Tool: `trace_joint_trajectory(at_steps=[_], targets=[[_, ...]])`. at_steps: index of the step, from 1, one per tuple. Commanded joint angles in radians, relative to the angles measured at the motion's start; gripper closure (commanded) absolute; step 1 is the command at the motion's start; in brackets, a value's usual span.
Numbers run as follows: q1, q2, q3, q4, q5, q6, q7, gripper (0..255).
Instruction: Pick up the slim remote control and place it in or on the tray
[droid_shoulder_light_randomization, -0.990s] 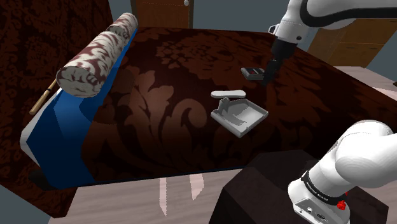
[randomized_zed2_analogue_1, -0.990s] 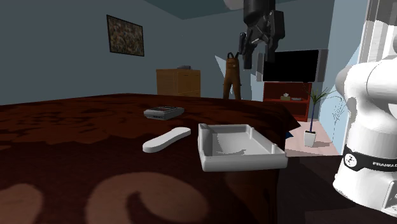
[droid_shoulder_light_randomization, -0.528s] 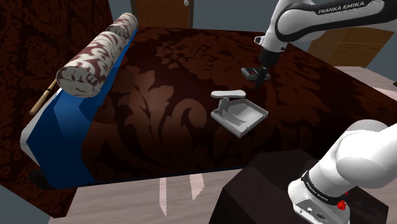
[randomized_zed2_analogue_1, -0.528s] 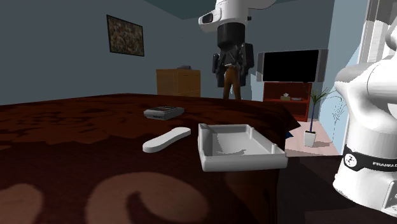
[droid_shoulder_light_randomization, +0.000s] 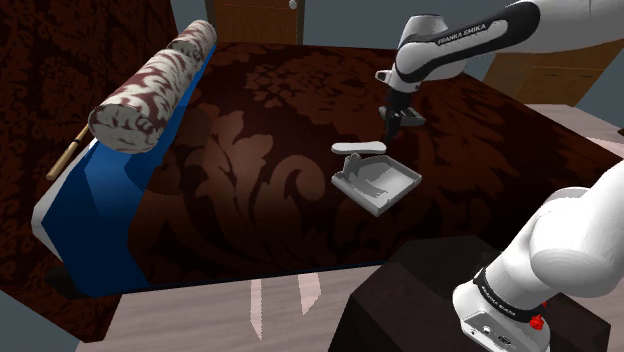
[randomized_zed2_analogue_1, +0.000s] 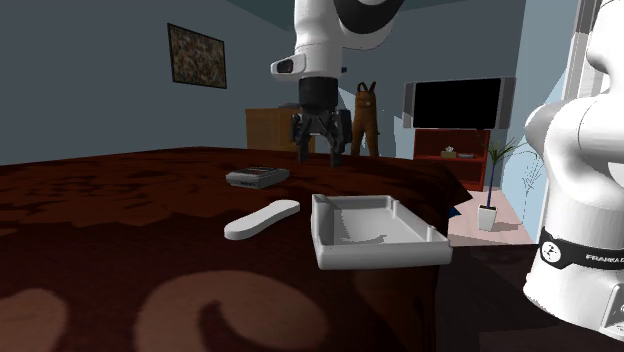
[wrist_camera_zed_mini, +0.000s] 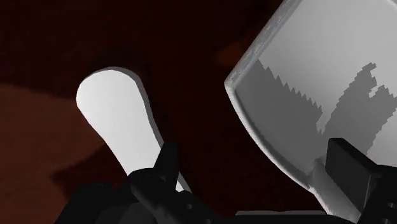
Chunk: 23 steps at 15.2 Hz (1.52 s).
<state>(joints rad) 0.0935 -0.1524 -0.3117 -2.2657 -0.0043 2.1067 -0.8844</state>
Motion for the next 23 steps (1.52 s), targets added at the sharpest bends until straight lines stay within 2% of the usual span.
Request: trace_joint_trajectory(at_steps=[1, 9, 17, 23], targets=[[0.005, 0.083, -0.013, 0.043, 0.013, 0.04, -0.084, 0], [-0.014, 0.404, -0.002, 0.28, 0.083, 0.131, -0.369, 0], [-0.026, 0.478, 0.012, 0.264, 0.111, 0.219, -0.395, 0], [-0.026, 0.478, 0.012, 0.264, 0.111, 0.219, -0.395, 0]])
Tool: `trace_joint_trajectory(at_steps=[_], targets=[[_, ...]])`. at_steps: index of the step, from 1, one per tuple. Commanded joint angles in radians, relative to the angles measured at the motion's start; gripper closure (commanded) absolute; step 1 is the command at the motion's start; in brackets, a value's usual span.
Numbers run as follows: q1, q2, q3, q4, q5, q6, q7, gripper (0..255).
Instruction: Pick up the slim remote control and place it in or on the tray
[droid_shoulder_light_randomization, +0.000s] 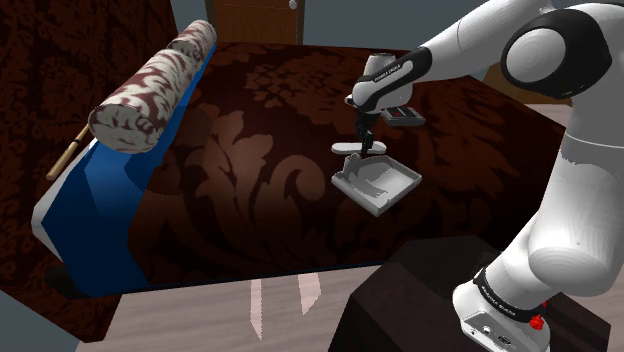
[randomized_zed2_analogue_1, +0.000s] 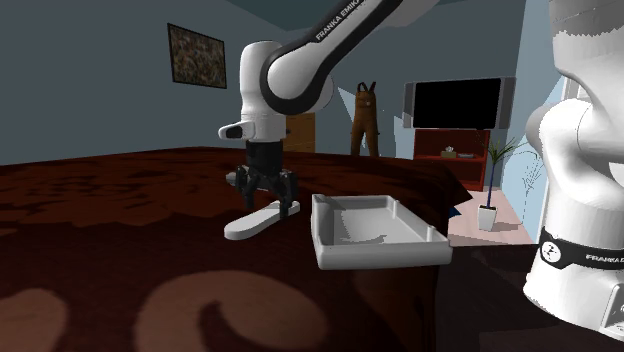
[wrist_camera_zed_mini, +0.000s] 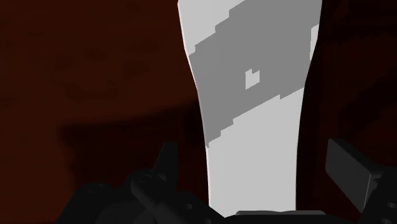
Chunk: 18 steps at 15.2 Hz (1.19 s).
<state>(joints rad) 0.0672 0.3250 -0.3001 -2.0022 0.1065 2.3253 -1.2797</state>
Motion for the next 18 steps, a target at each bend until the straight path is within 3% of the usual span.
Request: trace_joint_trajectory(at_steps=[1, 2, 3, 12, 18], targets=[[0.0, 0.0, 0.0, 0.0, 0.0, 0.0, 0.0, 0], [0.0, 0.0, 0.0, 0.0, 0.0, 0.0, 0.0, 0], [0.0, 0.0, 0.0, 0.0, 0.0, 0.0, 0.0, 255], [0.0, 0.0, 0.0, 0.0, 0.0, 0.0, 0.0, 255], [0.007, -0.048, -0.008, 0.022, -0.021, -0.068, 0.013, 255]])
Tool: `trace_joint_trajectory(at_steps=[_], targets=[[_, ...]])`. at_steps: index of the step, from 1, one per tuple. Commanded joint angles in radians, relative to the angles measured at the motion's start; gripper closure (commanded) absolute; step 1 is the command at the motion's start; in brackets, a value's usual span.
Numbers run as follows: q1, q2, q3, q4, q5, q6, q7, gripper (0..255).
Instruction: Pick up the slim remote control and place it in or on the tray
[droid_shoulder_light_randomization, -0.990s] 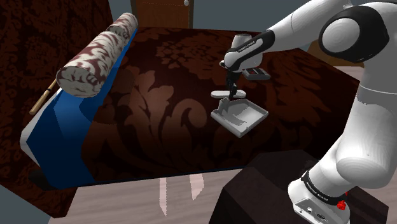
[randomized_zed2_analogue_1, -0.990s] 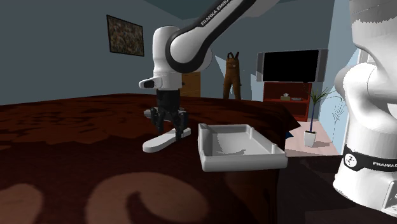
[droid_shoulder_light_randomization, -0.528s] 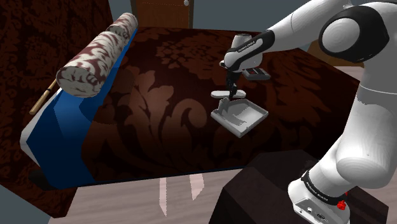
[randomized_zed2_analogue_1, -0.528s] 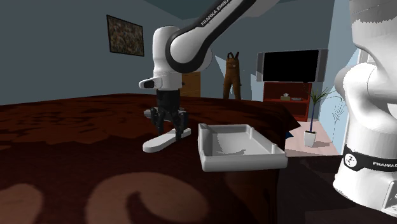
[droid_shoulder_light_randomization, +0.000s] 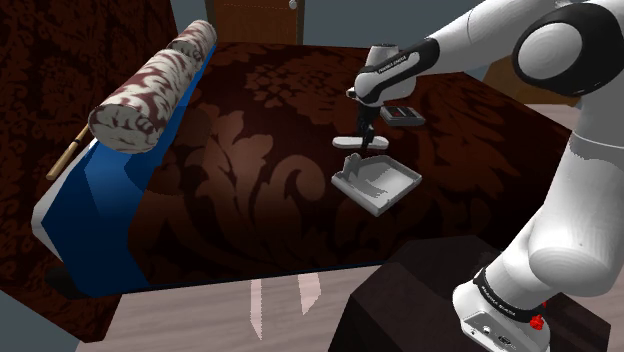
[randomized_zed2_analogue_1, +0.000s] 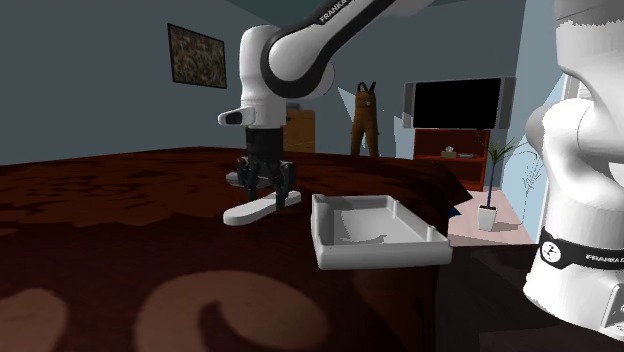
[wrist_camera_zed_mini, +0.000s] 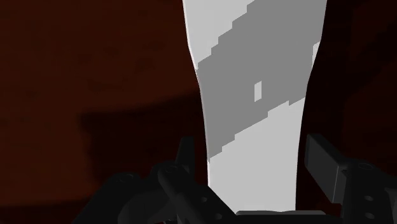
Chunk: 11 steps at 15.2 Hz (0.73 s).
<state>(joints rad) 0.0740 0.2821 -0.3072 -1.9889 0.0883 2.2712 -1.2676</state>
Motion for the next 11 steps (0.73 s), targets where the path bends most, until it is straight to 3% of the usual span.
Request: trace_joint_trajectory(at_steps=[1, 11], targets=[[0.001, -0.012, -0.003, 0.014, -0.006, -0.025, 0.003, 255], [0.008, -0.077, -0.011, 0.071, -0.033, -0.144, 0.019, 255]])
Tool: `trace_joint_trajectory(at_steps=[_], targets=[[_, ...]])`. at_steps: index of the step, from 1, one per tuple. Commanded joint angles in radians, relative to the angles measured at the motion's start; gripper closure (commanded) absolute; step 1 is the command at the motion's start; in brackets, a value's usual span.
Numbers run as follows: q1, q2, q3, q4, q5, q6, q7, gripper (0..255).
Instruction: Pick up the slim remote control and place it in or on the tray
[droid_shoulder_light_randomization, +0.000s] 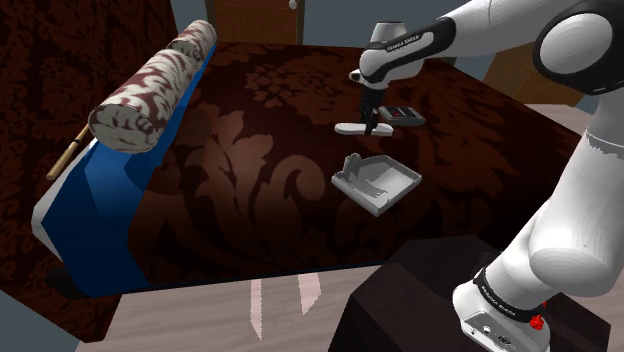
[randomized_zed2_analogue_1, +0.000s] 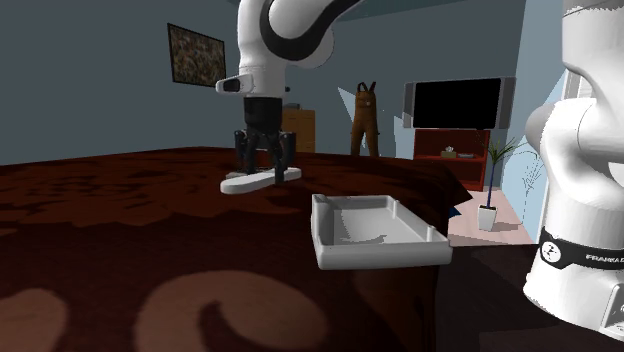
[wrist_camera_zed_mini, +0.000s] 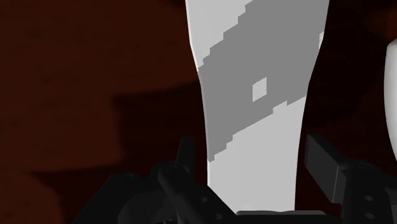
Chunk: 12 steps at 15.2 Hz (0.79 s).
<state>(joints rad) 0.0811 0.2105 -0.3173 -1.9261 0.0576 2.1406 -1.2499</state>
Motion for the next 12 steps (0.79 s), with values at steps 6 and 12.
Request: trace_joint_trajectory(at_steps=[6, 12], targets=[[0.003, -0.035, -0.003, 0.053, -0.014, -0.086, 0.009, 255], [0.004, -0.057, -0.005, 0.107, -0.023, -0.161, 0.014, 255]])
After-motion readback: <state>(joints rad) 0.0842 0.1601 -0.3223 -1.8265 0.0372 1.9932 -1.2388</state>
